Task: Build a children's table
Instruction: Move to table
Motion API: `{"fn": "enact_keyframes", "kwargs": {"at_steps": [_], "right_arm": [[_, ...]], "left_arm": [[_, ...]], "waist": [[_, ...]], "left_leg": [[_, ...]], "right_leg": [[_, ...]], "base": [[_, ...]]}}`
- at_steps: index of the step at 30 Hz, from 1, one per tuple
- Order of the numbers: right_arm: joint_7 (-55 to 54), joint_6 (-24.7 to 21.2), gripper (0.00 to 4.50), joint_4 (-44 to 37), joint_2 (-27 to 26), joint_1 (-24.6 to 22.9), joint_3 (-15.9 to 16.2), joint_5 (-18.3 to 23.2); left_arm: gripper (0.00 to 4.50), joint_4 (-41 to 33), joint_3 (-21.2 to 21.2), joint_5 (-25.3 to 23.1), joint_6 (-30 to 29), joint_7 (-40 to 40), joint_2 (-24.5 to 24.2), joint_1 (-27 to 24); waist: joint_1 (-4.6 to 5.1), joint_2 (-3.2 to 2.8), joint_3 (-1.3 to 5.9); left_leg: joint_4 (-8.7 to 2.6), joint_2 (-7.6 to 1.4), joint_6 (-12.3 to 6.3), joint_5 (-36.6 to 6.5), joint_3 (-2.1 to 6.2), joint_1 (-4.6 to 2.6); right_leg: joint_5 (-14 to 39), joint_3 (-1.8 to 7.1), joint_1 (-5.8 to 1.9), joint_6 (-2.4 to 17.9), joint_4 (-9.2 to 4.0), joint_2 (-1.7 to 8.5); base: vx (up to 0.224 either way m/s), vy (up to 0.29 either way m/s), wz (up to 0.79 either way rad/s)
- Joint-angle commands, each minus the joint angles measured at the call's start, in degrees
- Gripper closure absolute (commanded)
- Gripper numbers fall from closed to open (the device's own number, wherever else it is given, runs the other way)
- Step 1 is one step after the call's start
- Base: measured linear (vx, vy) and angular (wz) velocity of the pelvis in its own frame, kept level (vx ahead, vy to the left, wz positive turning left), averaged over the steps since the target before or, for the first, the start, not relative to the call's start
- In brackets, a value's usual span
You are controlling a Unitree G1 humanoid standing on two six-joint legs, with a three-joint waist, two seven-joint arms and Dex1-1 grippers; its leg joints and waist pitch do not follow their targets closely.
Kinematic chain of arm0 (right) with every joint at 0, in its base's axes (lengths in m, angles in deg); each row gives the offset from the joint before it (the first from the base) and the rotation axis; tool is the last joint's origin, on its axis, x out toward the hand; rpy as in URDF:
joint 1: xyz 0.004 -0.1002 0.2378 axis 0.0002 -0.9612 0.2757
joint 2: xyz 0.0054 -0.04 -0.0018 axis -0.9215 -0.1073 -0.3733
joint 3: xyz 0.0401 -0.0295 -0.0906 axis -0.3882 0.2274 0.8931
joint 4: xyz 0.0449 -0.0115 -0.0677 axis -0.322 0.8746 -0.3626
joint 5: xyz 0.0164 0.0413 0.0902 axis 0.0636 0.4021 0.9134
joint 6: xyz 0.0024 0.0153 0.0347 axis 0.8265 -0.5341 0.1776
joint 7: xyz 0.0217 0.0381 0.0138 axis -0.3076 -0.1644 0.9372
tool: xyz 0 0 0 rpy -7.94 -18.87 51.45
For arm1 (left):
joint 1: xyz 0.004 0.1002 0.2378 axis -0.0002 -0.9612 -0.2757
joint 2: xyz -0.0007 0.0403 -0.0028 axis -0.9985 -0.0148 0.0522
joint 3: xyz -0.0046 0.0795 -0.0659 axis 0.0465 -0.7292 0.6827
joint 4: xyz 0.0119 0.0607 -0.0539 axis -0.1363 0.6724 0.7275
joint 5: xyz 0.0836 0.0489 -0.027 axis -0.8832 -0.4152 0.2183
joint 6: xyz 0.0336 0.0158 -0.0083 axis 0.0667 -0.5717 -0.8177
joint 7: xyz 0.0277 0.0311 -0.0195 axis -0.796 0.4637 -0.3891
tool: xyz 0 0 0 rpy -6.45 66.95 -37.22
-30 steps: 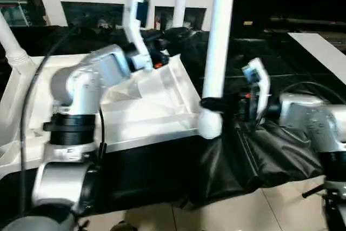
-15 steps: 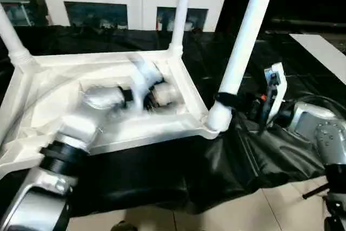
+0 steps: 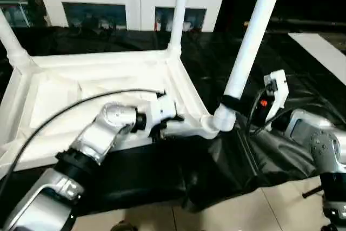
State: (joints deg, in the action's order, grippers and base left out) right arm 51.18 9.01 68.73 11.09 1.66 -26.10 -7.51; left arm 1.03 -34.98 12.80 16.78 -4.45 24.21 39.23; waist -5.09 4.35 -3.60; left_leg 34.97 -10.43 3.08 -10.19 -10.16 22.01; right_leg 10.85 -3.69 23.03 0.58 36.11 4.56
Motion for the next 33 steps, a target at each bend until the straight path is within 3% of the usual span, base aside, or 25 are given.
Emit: {"fn": "enact_keyframes", "kwargs": {"at_steps": [1,2,3,5,7,8,10,11,13,23,26,27,30,33], "right_arm": [[-0.82,2.46,2.63,-1.75,0.90,-0.43,0.53,-2.11],[-0.94,2.82,2.63,-1.82,0.90,-0.57,0.79,-2.46],[-1.08,3.19,2.63,-1.92,0.87,-0.72,1.03,-2.75],[-1.78,3.34,2.64,-2.28,0.05,-1.05,0.74,-2.34],[-2.85,4.97,2.64,-2.58,-0.87,-1.25,0.40,-2.72],[-3.30,5.65,2.64,-2.67,-1.05,-1.30,0.33,-3.09],[-3.97,7.80,2.64,-2.70,-1.29,-1.44,0.50,-4.39],[-4.52,8.40,2.64,-2.72,-1.66,-1.49,0.20,-4.52],[-5.97,9.66,2.64,-2.82,-2.48,-1.55,-0.65,-4.84],[-7.42,10.44,2.64,-4.30,-2.84,-3.19,-0.24,-5.32],[-7.39,10.08,2.64,-4.41,-3.03,-3.01,-0.32,-5.13],[-7.41,10.02,2.64,-4.43,-3.06,-2.98,-0.29,-5.16],[-7.58,10.19,2.64,-4.68,-3.18,-3.00,-0.54,-4.94],[-7.83,10.36,2.64,-5.18,-3.49,-3.09,-0.91,-4.57]], "left_arm": [[1.76,3.17,-0.98,-2.96,1.21,-1.41,1.08,2.33],[1.86,4.10,-1.10,-3.47,1.32,-2.12,1.31,2.64],[1.85,5.05,-1.21,-3.93,1.42,-2.94,1.54,2.98],[2.08,7.27,-0.98,-4.26,1.16,-4.15,2.27,3.79],[2.30,9.56,-0.40,-4.25,1.48,-4.94,3.16,4.61],[2.34,9.98,-0.34,-4.37,1.62,-5.08,3.35,4.77],[2.48,11.09,-0.06,-4.92,2.32,-4.82,3.88,5.09],[2.48,11.52,-0.09,-5.26,2.57,-4.44,4.02,5.13],[2.80,12.01,-0.45,-5.77,2.90,-3.74,4.09,5.10],[3.62,12.34,-2.57,-8.34,3.46,-1.90,3.08,4.91],[3.72,11.27,-3.16,-9.41,3.11,-0.75,2.23,4.91],[3.96,11.08,-3.25,-9.72,3.12,-0.55,2.03,4.88],[4.05,10.82,-2.52,-10.44,4.26,-2.33,2.09,4.63],[4.08,9.95,-0.63,-8.65,3.34,-3.06,2.92,4.12]], "waist": [[0.21,-0.56,4.27],[0.14,-0.95,4.30],[0.18,-0.66,4.38],[0.20,-0.61,4.45],[0.15,-0.62,4.44],[0.07,-1.02,4.49],[0.19,-0.81,4.46],[0.12,-1.01,4.46],[0.20,-0.91,4.37],[0.32,-1.37,4.28],[0.34,-1.23,4.19],[0.45,-1.33,4.17],[0.61,-1.32,4.17],[0.66,-1.73,4.17]], "left_leg": [[-4.39,-2.84,2.41,-10.00,0.60,-1.55],[-4.37,-2.84,2.57,-10.20,0.65,-1.66],[-4.41,-2.86,2.33,-9.75,0.78,-1.42],[-4.33,-2.83,2.05,-9.42,0.75,-1.46],[-4.27,-2.88,1.72,-8.99,0.70,-1.46],[-4.25,-2.86,1.77,-8.80,0.74,-1.51],[-4.30,-2.92,1.56,-9.18,0.75,-1.49],[-4.29,-2.92,1.51,-9.34,0.76,-1.55],[-4.39,-2.91,1.62,-10.00,0.72,-1.56],[-4.60,-2.98,1.99,-12.34,0.87,-1.71],[-4.64,-2.93,1.80,-12.67,0.87,-1.61],[-4.67,-2.94,1.78,-12.83,0.90,-1.57],[-4.68,-2.95,1.74,-13.16,0.90,-1.65],[-4.65,-2.94,1.68,-13.66,0.86,-1.67]], "right_leg": [[8.26,2.79,-2.57,10.57,-4.29,3.99],[8.20,2.79,-2.60,10.60,-4.21,4.06],[7.49,2.77,-2.93,10.60,-4.11,4.13],[6.69,2.75,-2.90,10.89,-4.05,4.12],[5.77,2.77,-2.82,11.36,-4.00,4.18],[5.23,2.80,-2.86,11.55,-3.91,4.23],[4.58,2.75,-2.89,12.15,-3.88,4.19],[4.73,2.77,-2.94,12.30,-3.94,4.23],[5.59,2.77,-2.83,12.09,-4.09,4.16],[7.94,2.82,-2.76,11.49,-4.43,4.18],[9.19,2.82,-2.81,11.39,-4.49,4.25],[10.26,2.83,-2.79,11.07,-4.63,4.27],[11.20,2.81,-2.64,10.87,-4.70,4.25],[11.45,2.86,-2.60,11.06,-4.84,4.25]], "base": [[0.000,0.000,0.00],[0.000,0.000,0.00],[0.000,0.000,0.00],[0.000,0.000,0.00],[0.000,0.000,0.00],[0.000,0.000,0.00],[0.000,0.000,0.00],[0.000,0.000,0.00],[0.000,0.000,0.00],[0.000,0.000,0.00],[0.000,0.000,0.00],[0.000,0.000,0.00],[0.000,0.000,0.00],[0.000,0.000,0.00]]}}
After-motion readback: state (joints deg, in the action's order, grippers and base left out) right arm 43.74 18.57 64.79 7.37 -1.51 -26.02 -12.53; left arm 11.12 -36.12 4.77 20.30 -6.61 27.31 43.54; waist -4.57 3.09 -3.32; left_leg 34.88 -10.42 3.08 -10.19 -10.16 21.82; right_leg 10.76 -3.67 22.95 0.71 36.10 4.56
